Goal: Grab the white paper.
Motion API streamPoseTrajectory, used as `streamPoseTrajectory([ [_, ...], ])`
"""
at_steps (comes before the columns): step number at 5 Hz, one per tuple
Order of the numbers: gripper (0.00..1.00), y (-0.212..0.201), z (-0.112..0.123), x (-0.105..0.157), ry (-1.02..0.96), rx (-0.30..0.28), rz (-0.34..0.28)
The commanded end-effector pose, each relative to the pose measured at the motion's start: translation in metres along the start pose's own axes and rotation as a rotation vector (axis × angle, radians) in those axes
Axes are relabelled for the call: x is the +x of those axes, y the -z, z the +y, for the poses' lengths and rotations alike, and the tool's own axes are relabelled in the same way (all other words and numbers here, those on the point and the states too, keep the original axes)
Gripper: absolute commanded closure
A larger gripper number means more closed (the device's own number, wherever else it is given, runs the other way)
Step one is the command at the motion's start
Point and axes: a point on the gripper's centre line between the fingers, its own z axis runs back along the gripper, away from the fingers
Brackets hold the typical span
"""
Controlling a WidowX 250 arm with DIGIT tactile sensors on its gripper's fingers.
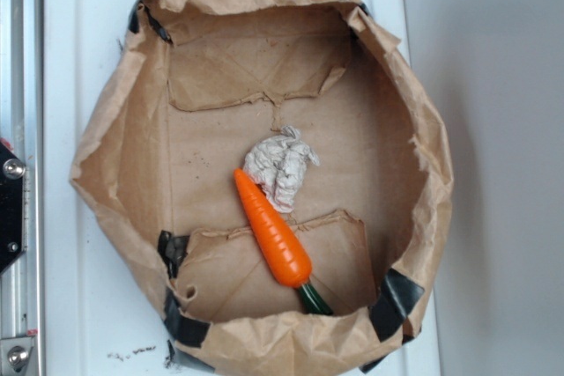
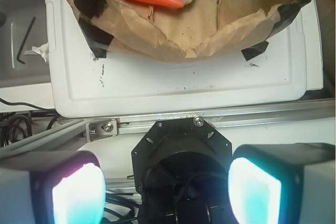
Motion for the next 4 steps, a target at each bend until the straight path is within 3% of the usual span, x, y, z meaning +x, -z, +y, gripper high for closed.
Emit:
streamPoseTrajectory([
  [1,0.0,0.033,-0.012,0.075,-0.237,0.007,-0.085],
  [2,0.0,0.05,-0.005,0.103,-0.299,-0.096,-0.092],
  [3,0.0,0.079,0.014,0.136,-0.311,-0.123,-0.106],
  [4,0.0,0.102,0.021,0.15,-0.348,-0.08,-0.104],
])
